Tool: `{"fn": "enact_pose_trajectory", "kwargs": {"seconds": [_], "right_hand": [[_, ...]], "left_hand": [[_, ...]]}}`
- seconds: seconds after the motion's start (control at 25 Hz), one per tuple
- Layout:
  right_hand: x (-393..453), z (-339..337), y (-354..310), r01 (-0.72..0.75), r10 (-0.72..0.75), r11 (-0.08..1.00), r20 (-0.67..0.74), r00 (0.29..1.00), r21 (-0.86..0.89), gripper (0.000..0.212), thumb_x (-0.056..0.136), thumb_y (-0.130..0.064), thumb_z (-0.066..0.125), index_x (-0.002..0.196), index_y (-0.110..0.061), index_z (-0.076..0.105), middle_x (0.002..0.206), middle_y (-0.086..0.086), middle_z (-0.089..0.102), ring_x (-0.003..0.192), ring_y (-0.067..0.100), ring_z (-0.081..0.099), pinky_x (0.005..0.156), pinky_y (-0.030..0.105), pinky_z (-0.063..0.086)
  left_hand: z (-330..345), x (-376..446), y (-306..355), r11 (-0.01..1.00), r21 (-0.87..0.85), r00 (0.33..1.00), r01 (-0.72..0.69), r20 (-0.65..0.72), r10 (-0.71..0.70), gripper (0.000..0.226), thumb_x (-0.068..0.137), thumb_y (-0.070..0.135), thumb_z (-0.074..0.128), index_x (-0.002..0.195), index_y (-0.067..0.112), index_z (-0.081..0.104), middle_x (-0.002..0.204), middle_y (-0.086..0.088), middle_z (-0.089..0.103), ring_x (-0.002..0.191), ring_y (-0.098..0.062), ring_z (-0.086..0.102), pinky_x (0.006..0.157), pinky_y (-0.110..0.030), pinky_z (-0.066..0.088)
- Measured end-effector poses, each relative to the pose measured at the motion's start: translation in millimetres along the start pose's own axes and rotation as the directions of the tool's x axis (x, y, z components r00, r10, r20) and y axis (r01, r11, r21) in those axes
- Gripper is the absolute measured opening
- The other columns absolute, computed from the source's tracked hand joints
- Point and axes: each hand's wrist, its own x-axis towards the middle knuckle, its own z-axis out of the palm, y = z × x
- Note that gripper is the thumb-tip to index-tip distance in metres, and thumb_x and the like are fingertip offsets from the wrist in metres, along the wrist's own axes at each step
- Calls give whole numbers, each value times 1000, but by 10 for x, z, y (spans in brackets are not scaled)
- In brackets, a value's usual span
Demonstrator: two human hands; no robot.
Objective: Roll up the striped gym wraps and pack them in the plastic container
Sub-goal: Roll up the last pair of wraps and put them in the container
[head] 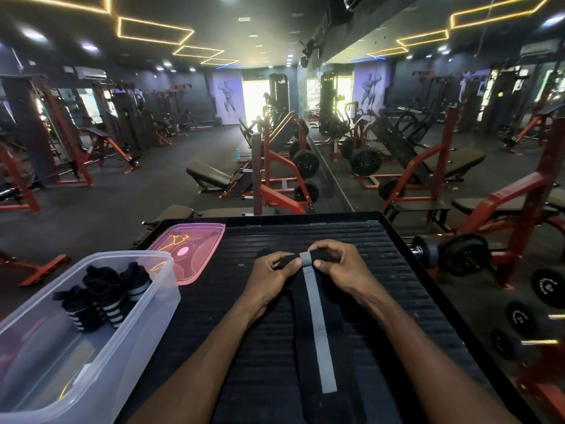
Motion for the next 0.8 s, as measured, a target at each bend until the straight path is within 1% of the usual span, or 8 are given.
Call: {"fn": "enact_pose_trajectory", "kwargs": {"seconds": [0.2, 0.28, 0.4, 0.56, 0.64, 0.68, 0.72, 0.8], "right_hand": [[18, 47, 22, -170, 171, 985, 32, 985, -36, 7, 94, -17, 68, 100, -19, 70, 94, 8, 73, 78, 19, 65, 54, 27, 50], [36, 52, 61, -101, 106, 988, 36, 994, -120, 6, 95, -16, 66, 98, -15, 71, 95, 3, 73, 86, 18, 67, 66, 26, 53], [50, 32, 91, 15, -11, 989, 31, 999, -149, 12, 89, -7, 69, 97, -15, 75, 98, 0, 76, 99, 19, 70, 93, 42, 55], [18, 27, 33, 54, -53, 993, 7, 999, -105, 23, 82, 5, 73, 96, -13, 77, 99, 2, 77, 99, 19, 71, 94, 41, 56], [-14, 42, -16, 13, -13, 1000, 1, 1000, -18, 20, 84, 1, 74, 97, -13, 76, 101, 4, 76, 98, 21, 71, 84, 39, 58], [-23, 36, -37, -52, 52, 999, 14, 999, 4, 13, 88, -8, 73, 99, -16, 75, 102, 3, 75, 95, 19, 69, 71, 36, 58], [-33, 32, -63, -142, 142, 990, 37, 989, -6, 8, 92, -20, 71, 99, -18, 74, 102, 1, 73, 90, 16, 66, 57, 30, 53], [-37, 30, -59, -231, 233, 972, 63, 970, -49, 12, 97, -28, 65, 98, -19, 73, 94, -1, 71, 79, 12, 61, 44, 21, 44]], "left_hand": [[10, -33, 67, 997, 34, 996, -75, -51, 77, 20, 81, 5, 78, 89, 23, 77, 87, 12, 76, 81, 5, 69, 70, -8, 49], [15, -44, 69, 996, 28, 996, -90, -24, 90, 21, 82, 4, 77, 92, 21, 77, 91, 11, 76, 84, 6, 69, 71, -8, 49], [9, -34, 52, 998, -21, 998, -55, 27, 56, 12, 86, 16, 76, 97, 19, 77, 95, 5, 77, 89, -3, 71, 72, -14, 51], [-7, -31, 49, 997, 33, 997, -66, 50, 64, 15, 90, 28, 71, 101, 20, 78, 99, 6, 77, 97, -5, 70, 81, -17, 52], [-2, -40, 74, 992, 62, 994, -107, 22, 105, 11, 88, 21, 74, 98, 25, 78, 97, 10, 77, 95, 2, 69, 81, -12, 50], [3, -45, 84, 991, 59, 993, -119, 12, 119, 14, 87, 16, 75, 96, 28, 77, 97, 13, 76, 94, 4, 68, 80, -11, 50], [6, -44, 84, 990, 59, 991, -132, 10, 131, 19, 86, 12, 75, 95, 29, 77, 97, 14, 76, 94, 4, 68, 79, -10, 49], [6, -30, 66, 986, 76, 989, -149, 26, 147, 26, 84, 7, 76, 97, 29, 76, 100, 13, 76, 97, 3, 68, 81, -11, 49]]}}
